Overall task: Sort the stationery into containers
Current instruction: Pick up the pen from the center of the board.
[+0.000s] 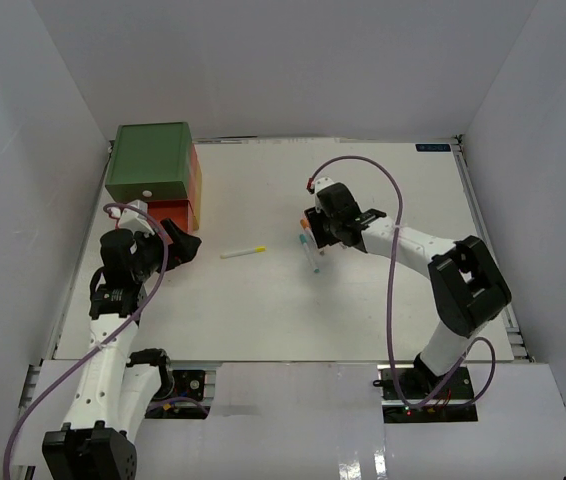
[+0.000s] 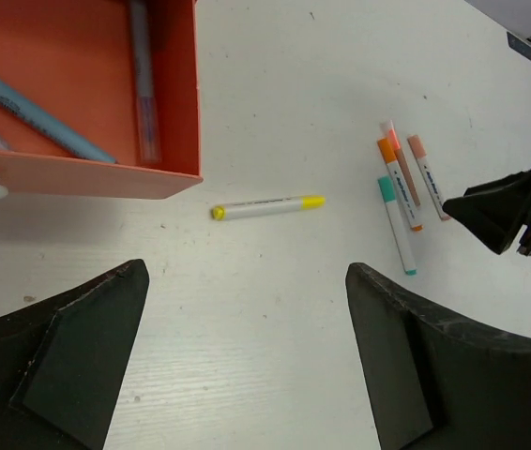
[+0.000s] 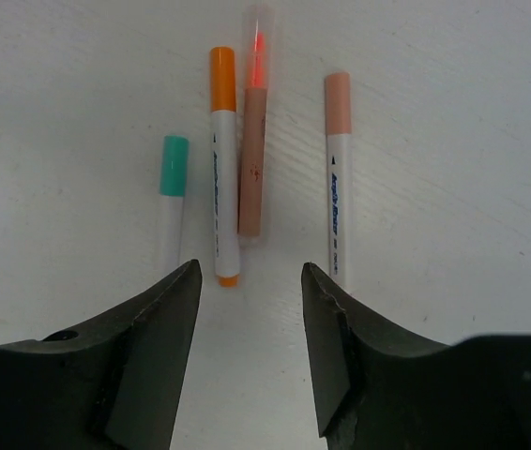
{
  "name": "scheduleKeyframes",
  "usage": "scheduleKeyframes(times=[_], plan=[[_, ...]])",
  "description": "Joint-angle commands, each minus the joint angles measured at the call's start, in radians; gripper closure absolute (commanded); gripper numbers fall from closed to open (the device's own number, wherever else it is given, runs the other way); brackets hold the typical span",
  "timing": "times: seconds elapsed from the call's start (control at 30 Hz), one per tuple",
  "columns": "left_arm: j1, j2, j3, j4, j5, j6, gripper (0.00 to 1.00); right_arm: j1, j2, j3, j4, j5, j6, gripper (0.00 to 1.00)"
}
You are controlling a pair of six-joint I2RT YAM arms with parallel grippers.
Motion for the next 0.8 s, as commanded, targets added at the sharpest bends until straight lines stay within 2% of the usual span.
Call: scheduleKeyframes(times=[0.0,0.13,0.37,0.43,0.77], plan=[[-0.007,-0.014,-0.001,0.011,0.003,0.037,0.03,-0.009,0.068,0.106,-0.022,-0.014,-0.037,0.47],[-0.007,0.003,-0.001,0.016,0.016,0.034,0.03,-0.025,0.179,0.183,-0.039,-0.014,-0.054,0.55],[-0.011,0.000,-0.005,0.022,0.028,0.034,0.03,-0.051,0.271,0.261,-0.051,-0.032,-0.060,0.58],[-0.011,0.003,-0.005,0.025,0.030,0.033,0.03,-0.052,0.286,0.275,-0.051,-0.039,-0.060,0.63],[-0.013,0.011,-0.007,0.030,0.048,0.033,0.03,-0.057,0.329,0.302,-0.062,-0.075,-0.060,0.64]])
